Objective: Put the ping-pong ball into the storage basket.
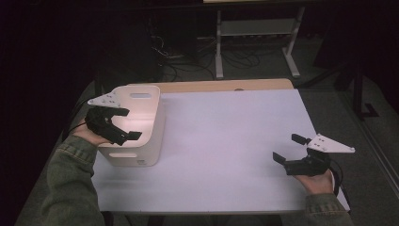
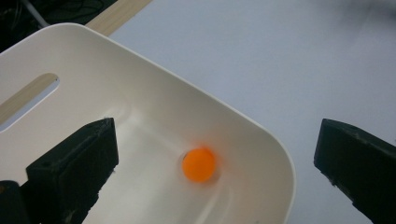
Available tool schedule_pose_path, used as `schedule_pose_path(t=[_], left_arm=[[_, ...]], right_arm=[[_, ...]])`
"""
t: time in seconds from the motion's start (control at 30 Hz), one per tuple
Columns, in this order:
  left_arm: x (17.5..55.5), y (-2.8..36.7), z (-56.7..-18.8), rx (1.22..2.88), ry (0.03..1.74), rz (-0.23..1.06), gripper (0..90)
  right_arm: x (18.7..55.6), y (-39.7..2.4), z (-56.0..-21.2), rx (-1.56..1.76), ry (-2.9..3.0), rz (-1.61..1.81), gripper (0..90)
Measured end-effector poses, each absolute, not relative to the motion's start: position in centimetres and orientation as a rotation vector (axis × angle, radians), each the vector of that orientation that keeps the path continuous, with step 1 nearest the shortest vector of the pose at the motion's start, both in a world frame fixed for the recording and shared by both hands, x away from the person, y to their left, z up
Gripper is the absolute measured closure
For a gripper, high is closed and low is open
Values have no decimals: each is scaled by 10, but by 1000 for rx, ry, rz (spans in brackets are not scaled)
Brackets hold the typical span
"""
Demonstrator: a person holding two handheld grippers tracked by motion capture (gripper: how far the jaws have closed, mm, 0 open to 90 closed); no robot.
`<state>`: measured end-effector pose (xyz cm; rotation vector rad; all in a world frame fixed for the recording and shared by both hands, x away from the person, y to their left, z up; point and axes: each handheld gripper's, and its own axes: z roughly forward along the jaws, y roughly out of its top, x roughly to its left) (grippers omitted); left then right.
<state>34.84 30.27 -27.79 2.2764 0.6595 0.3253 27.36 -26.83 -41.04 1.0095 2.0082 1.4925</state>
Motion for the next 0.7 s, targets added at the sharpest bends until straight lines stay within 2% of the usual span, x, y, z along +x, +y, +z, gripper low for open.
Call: schedule_pose_path(t=[0.7], left_arm=[[339,311,-295,2089,715,400,0]], right_arm=[[273,-270,-410,1010,2000,1492,0]])
